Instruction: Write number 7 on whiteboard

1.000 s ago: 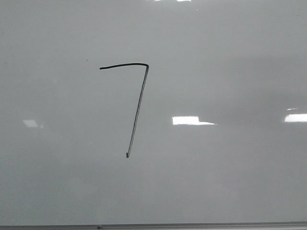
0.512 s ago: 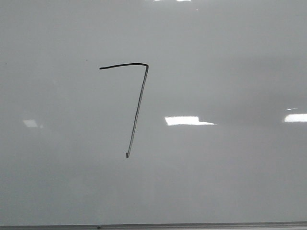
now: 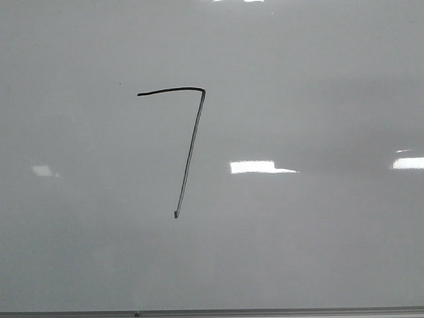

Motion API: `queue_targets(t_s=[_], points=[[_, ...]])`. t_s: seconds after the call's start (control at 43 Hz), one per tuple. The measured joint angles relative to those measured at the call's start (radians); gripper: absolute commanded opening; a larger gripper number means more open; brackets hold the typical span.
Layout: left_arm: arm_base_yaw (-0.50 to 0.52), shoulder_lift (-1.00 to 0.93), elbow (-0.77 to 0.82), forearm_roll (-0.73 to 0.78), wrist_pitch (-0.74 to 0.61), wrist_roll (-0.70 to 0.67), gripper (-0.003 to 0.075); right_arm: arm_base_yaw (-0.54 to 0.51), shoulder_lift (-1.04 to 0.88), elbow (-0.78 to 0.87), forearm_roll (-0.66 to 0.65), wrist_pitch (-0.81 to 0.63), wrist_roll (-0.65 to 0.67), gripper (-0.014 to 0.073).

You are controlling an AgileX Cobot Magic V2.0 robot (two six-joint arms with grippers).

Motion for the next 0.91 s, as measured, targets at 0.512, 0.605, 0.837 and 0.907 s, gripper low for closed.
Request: queue_targets(t_s=[0.512,0.605,0.837,0.907], points=[[-0.066,-0.554,0.360,0.120,-0.015,-0.128,-0.0020,0.000,0.000,0.000,0.000,0.000,0.000,-0.0061],[-0.067,-0.573,0.359,0.118,0.000,-0.129,-0.0020,0.000,0.000,0.000,0.000,0.000,0.000,-0.0061],[-0.092,-0.573,0.359,0.114,0.066,-0.131,-0.0020,0.000,0.000,0.000,0.000,0.002,0.001,-0.0061],[-0.096,-0.573,0.359,0.112,0.069,-0.131,-0.0020,0.000,0.000,0.000,0.000,0.002,0.001,-0.0061]])
